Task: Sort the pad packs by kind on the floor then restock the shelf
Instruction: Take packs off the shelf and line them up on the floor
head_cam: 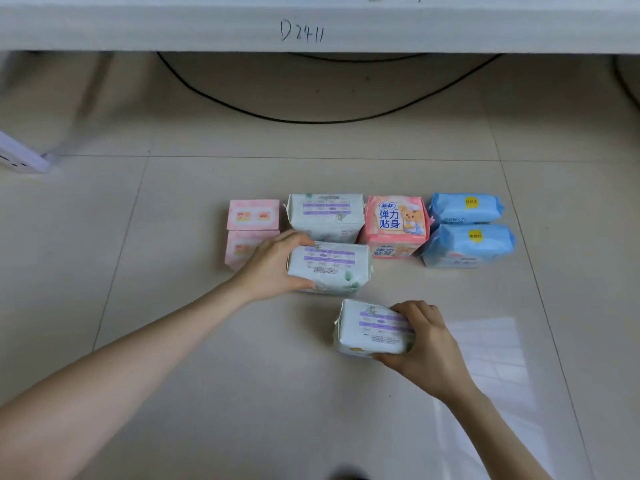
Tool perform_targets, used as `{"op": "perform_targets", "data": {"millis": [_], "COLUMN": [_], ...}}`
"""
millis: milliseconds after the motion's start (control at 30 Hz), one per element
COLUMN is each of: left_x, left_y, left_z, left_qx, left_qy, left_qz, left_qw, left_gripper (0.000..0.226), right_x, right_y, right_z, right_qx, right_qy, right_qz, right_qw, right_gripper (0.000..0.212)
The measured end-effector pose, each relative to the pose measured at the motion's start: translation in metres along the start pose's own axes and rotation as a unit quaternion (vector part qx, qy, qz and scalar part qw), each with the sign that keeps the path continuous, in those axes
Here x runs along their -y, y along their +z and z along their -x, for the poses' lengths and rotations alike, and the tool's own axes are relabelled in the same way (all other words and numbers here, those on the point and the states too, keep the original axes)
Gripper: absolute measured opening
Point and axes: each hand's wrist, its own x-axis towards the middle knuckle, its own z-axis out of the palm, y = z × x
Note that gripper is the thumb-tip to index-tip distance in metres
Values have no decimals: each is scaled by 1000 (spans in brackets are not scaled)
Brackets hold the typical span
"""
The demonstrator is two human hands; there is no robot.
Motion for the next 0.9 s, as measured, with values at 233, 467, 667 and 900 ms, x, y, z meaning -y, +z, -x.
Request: {"op": "perform_targets", "data": {"millis": [233, 467, 667, 900], "left_x": [4, 3, 5, 10], "left_y": [1, -5, -4, -9], "left_z": [2, 31, 48, 44], "left_qx": [9, 30, 65, 66], "left_qy": [-21, -69, -71, -62], "left_qz": [57, 177, 94, 9], "left_qw": [998, 981, 991, 996], "left_gripper": [75, 92, 127, 128], "right_x": [2, 20, 31, 38], "right_y": [21, 38, 45, 44], "right_z": [-1, -22, -34, -34], "right_qx": [-18, -13, -8, -24], "right_qy": [-3, 15, -6, -19], "right_qz": [-77, -121, -170, -200], "right_qw": [997, 992, 985, 979], "right_gripper": [100, 123, 116, 107]}}
